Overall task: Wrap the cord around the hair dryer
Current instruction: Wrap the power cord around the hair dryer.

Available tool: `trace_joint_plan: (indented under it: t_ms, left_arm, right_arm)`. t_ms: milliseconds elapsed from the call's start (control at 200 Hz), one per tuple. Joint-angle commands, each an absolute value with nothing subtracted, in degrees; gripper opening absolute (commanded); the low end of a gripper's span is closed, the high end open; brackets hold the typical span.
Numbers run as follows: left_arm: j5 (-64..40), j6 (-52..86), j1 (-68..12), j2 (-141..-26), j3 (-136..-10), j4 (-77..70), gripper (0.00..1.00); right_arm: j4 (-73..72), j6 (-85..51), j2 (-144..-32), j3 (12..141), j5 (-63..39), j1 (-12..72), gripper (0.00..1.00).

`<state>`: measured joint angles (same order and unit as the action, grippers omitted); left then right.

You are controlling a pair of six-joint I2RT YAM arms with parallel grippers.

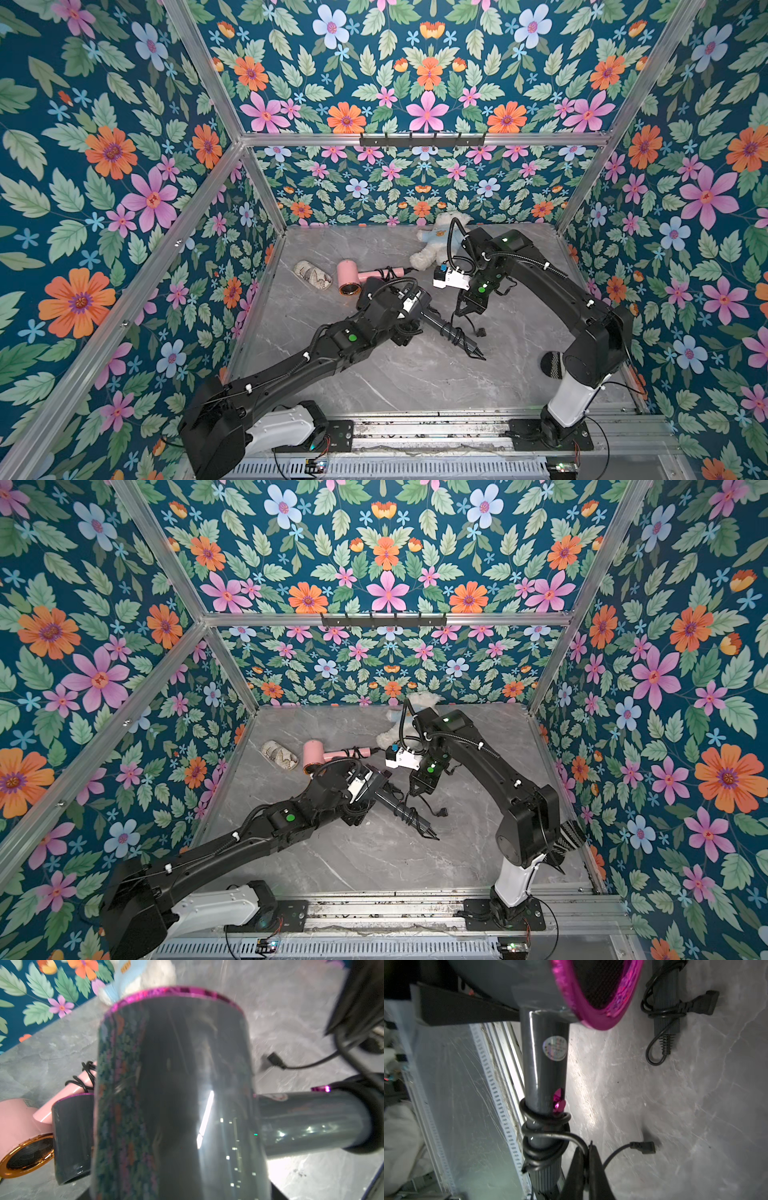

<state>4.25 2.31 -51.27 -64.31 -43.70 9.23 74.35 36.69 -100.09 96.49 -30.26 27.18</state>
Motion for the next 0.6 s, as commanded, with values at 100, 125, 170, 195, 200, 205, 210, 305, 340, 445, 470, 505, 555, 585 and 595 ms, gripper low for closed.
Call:
trace_joint_plan:
  t_ms: [100,125,170,195,200,205,210,305,340,445,470,505,555,585,595]
  left_arm:
    - [-3.0,6.4,-49.5,-59.0,-41.1,-3.7,0.0]
    - [-2.0,7.2,-49.2,-58.6,-40.9,-4.6,0.0]
    - [-1.0,8.7,-48.7,-58.1,-40.8,-6.4,0.0]
    - [0.2,9.6,-48.6,-58.0,-40.8,-7.3,0.0]
    - [0.5,9.7,-48.5,-58.0,-40.8,-7.5,0.0]
    - [0.7,9.9,-48.5,-58.0,-40.8,-7.7,0.0]
    - [0.9,10.1,-48.5,-57.9,-40.9,-7.9,0.0]
    - [4.5,11.7,-48.3,-58.3,-41.3,-9.3,0.0]
    - [5.2,11.9,-48.3,-58.6,-41.5,-9.3,0.0]
    - [5.7,12.0,-48.2,-59.5,-41.6,-9.0,0.0]
    - [5.5,12.0,-48.2,-59.8,-41.6,-8.8,0.0]
    - [5.2,12.2,-48.2,-60.1,-41.8,-8.7,0.0]
    - [5.0,12.3,-48.1,-60.2,-41.9,-8.6,0.0]
    - [5.0,12.3,-48.2,-60.4,-42.1,-8.6,0.0]
    - [5.1,12.4,-48.2,-60.4,-42.1,-8.6,0.0]
  right_arm:
    - [42.4,23.8,-96.8,86.3,-39.3,24.4,0.03]
    - [41.1,22.6,-96.8,85.6,-39.4,24.3,0.06]
    - [39.9,21.0,-96.9,85.0,-40.0,23.9,0.15]
    - [39.3,20.0,-97.0,85.0,-40.1,23.5,0.21]
    - [39.2,19.8,-97.1,85.0,-40.1,23.5,0.22]
    - [39.1,19.5,-97.1,85.0,-40.1,23.4,0.24]
    - [39.0,19.2,-97.1,85.0,-40.1,23.4,0.25]
    - [37.6,15.9,-96.9,85.1,-38.3,21.7,0.47]
    - [36.5,14.8,-96.3,84.6,-36.9,21.1,0.54]
    - [31.8,11.6,-92.6,81.8,-34.7,19.0,0.65]
    - [30.8,10.6,-92.0,81.1,-34.7,18.3,0.66]
    - [29.5,9.2,-91.3,80.4,-35.4,17.3,0.66]
    - [27.1,6.9,-90.2,79.1,-37.8,15.2,0.66]
    - [25.3,5.2,-89.4,78.1,-39.1,13.8,0.67]
    - [24.7,4.8,-89.2,77.7,-39.6,13.3,0.67]
